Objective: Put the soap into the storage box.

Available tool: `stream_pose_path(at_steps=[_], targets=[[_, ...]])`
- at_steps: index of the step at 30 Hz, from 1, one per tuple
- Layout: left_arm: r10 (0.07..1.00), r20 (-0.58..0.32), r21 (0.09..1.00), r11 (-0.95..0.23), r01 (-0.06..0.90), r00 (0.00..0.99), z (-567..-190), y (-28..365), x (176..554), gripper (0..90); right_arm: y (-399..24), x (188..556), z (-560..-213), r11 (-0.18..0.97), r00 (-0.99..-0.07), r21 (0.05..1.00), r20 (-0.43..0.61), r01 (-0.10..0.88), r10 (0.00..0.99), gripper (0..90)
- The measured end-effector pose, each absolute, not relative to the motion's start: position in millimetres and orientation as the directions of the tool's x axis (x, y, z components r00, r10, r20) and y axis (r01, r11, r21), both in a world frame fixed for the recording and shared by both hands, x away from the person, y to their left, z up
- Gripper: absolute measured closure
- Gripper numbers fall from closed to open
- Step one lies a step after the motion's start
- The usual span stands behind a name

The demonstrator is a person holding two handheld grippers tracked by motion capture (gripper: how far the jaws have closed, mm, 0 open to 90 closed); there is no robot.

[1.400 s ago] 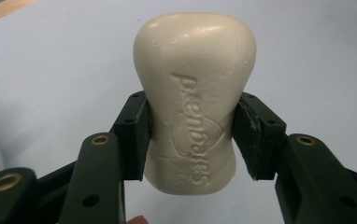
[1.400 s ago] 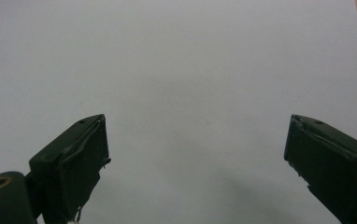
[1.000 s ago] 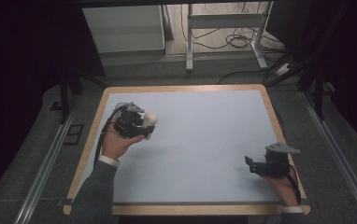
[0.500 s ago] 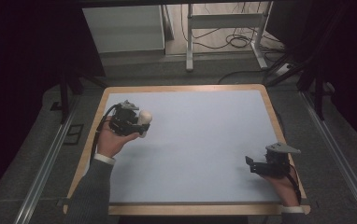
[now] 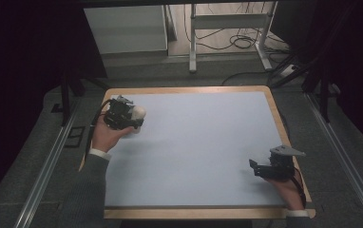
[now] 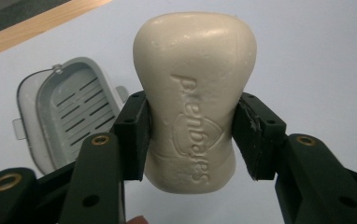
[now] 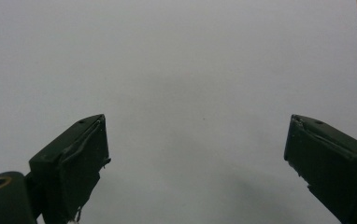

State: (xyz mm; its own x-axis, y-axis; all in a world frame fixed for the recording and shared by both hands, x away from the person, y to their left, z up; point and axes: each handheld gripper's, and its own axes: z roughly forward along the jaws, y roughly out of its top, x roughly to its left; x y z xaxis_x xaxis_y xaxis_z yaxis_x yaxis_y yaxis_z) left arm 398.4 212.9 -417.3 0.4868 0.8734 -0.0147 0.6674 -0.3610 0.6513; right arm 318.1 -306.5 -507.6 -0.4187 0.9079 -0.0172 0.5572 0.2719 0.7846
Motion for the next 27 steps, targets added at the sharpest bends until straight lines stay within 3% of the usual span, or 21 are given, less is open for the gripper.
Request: stream_pose_path(at_steps=[14,27], targets=[[0.902,-0.002,0.638,-0.331,0.695,0.431,-423,231,418,49.9,-307,318,-508,0.272,-0.417,0.784,-0.019,0.558,0.909,6.2],[0.929,-0.003,0.572,-0.302,0.763,0.370,-440,244,447,49.9,-307,318,-508,0.269,-0.411,0.783,-0.018,0.561,0.911,6.2]])
